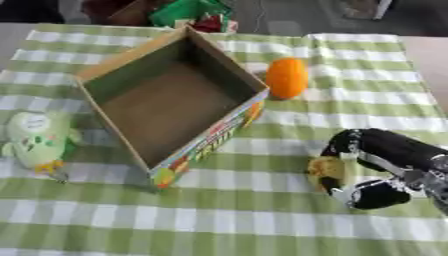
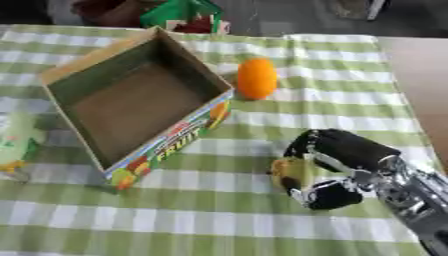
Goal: Pick up objects on the table and place them in the box.
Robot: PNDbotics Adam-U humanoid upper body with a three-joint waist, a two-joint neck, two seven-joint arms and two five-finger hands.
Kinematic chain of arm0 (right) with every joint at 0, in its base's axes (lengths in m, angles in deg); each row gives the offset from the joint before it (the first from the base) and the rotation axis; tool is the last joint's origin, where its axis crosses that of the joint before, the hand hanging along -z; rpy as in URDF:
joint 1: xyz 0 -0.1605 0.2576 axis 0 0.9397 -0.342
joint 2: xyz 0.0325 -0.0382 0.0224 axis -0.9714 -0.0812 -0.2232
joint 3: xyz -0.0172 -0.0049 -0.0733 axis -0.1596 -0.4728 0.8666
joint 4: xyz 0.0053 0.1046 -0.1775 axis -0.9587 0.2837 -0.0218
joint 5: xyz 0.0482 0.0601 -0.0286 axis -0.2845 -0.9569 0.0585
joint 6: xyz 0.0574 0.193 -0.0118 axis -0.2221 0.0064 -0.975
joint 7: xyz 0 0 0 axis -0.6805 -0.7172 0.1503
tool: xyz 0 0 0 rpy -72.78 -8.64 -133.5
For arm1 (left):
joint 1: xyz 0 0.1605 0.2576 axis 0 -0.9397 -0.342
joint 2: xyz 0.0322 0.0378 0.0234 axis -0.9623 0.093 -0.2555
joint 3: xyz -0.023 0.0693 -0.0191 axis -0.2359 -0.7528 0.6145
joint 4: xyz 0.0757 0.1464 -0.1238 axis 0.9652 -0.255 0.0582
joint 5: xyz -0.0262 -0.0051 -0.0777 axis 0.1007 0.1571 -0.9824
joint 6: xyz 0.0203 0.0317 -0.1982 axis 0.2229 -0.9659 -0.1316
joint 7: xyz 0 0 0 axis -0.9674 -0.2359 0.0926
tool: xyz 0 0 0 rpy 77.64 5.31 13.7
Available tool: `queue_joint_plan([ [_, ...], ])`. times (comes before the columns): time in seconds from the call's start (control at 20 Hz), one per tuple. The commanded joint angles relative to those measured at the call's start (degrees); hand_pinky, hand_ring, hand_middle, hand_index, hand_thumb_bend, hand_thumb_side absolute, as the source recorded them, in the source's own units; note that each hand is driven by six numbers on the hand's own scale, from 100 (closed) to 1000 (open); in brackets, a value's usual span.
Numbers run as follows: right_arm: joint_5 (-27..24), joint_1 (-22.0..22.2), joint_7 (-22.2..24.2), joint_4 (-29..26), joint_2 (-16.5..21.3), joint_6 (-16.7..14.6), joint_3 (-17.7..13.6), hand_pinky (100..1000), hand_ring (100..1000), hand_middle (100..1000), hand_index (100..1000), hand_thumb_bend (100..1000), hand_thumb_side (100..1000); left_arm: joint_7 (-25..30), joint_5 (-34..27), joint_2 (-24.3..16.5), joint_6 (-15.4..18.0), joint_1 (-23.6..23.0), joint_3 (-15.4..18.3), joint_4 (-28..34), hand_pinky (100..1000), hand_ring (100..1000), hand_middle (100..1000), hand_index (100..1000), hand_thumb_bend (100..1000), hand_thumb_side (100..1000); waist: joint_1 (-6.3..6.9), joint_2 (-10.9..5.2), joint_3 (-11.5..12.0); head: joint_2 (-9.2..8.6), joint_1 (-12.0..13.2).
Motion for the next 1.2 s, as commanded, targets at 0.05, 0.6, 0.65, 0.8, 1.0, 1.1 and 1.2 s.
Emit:
queue_joint_plan([
  [0.05, -1.9, -0.7, -4.3, -1.1, 0.9, 0.7, -1.1, 712, 711, 303, 495, 100, 172, 0.2, -0.2, -0.9, 0.1, 0.5, 0.5, 1.0, 458, 620, 656, 744, 100, 815, 0.12, -1.0, -0.1, -0.5, 0.1],
  [0.6, -10.1, -1.8, -16.5, -1.1, 0.6, 3.3, -0.8, 684, 627, 230, 441, 100, 281, 0.3, -0.4, -0.7, -0.1, 0.4, 0.5, 1.0, 459, 620, 656, 745, 100, 814, 0.01, -1.19, 0.0, -0.49, 0.0],
  [0.65, -10.6, -2.1, -16.8, -1.1, 0.6, 3.2, -0.9, 684, 629, 236, 448, 100, 283, 0.3, -0.4, -0.7, -0.1, 0.4, 0.5, 1.0, 459, 620, 656, 744, 100, 814, 0.0, -1.21, 0.0, -0.49, 0.0],
  [0.8, -12.0, -3.2, -17.3, -1.1, 0.6, 2.8, -1.1, 687, 632, 237, 452, 100, 288, 0.3, -0.5, -0.7, -0.1, 0.5, 0.5, 1.0, 460, 621, 656, 743, 100, 814, -0.01, -1.33, 0.0, -0.42, 0.0],
  [1.0, -13.2, -6.7, -17.7, -1.1, 0.9, 2.0, -1.2, 689, 633, 240, 457, 100, 287, 0.4, -0.6, -0.7, -0.1, 0.5, 0.4, 1.0, 461, 621, 657, 742, 100, 813, -0.06, -1.71, 0.0, -0.12, -0.3],
  [1.1, -13.6, -8.6, -17.5, -1.1, 1.1, 1.7, -1.0, 689, 633, 249, 468, 100, 292, 0.4, -0.7, -0.7, -0.1, 0.5, 0.3, 1.0, 461, 621, 657, 742, 100, 813, -0.06, -1.92, 0.1, 0.04, -0.5],
  [1.2, -13.9, -10.5, -17.0, -1.1, 1.1, 1.4, -0.9, 692, 641, 278, 503, 100, 291, 0.5, -0.7, -0.7, -0.2, 0.5, 0.3, 1.0, 461, 621, 656, 742, 100, 813, -0.07, -2.09, 0.3, 0.08, -0.7],
])
